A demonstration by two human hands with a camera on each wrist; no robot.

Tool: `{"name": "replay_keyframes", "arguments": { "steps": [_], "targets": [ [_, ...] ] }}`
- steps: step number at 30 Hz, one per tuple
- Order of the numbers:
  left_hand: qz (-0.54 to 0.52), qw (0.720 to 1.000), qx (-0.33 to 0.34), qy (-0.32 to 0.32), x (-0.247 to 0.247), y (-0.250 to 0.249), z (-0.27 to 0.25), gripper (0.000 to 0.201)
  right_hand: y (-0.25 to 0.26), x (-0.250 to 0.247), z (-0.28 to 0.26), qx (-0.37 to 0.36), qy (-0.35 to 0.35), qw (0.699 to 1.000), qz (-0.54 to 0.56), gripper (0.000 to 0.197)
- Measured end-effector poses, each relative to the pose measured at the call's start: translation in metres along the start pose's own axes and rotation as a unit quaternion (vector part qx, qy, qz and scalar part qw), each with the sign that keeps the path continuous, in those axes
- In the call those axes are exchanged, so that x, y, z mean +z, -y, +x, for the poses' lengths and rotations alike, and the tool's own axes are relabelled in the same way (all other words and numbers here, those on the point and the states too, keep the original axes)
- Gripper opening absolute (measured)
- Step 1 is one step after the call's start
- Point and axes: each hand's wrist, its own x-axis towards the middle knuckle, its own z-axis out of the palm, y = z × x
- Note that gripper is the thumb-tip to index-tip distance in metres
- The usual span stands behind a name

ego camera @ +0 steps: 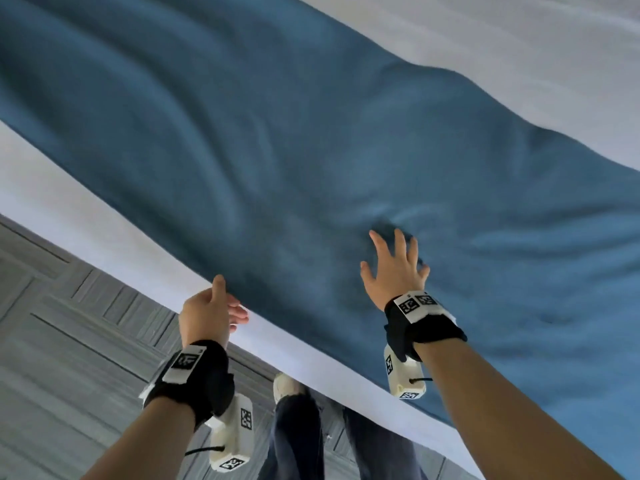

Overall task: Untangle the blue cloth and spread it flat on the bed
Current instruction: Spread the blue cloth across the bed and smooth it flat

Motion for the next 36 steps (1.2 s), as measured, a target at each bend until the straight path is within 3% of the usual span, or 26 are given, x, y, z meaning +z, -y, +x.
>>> {"name": "replay_keyframes", "arguments": {
  "steps": [3,6,9,12,19,25,30,36],
  "targets": [
    [0.112,0.988,0.101,-0.041,0.004,-0.038,0.006,0.057,-0.018,-0.022,0.003,0.04,-0.009,0.999,0.032,0.058],
    [0.137,0.978,0.156,0.006,0.035,-0.087,0.012,0.051,-0.052,-0.051,0.009,0.064,-0.032,0.996,0.045,0.058],
    [0.155,0.967,0.183,0.092,0.079,-0.132,0.015,0.041,-0.09,-0.079,0.022,0.088,-0.054,0.993,0.058,0.058],
    [0.183,0.951,0.209,0.134,0.121,-0.169,0.017,0.034,-0.123,-0.101,0.042,0.111,-0.075,0.987,0.087,0.06],
    [0.248,0.925,0.263,0.114,0.194,-0.242,0.046,0.021,-0.185,-0.14,0.108,0.107,-0.088,0.982,0.128,0.06],
    [0.323,0.888,0.315,0.091,0.247,-0.299,0.078,0.024,-0.201,-0.16,0.173,0.122,-0.111,0.977,0.134,0.054],
    [0.34,0.87,0.344,0.096,0.291,-0.34,0.107,0.029,-0.203,-0.175,0.22,0.133,-0.08,0.978,0.138,0.057],
    [0.446,0.802,0.376,0.129,0.324,-0.381,0.142,0.041,-0.211,-0.18,0.259,0.17,-0.092,0.969,0.155,0.054]
  ]
}}
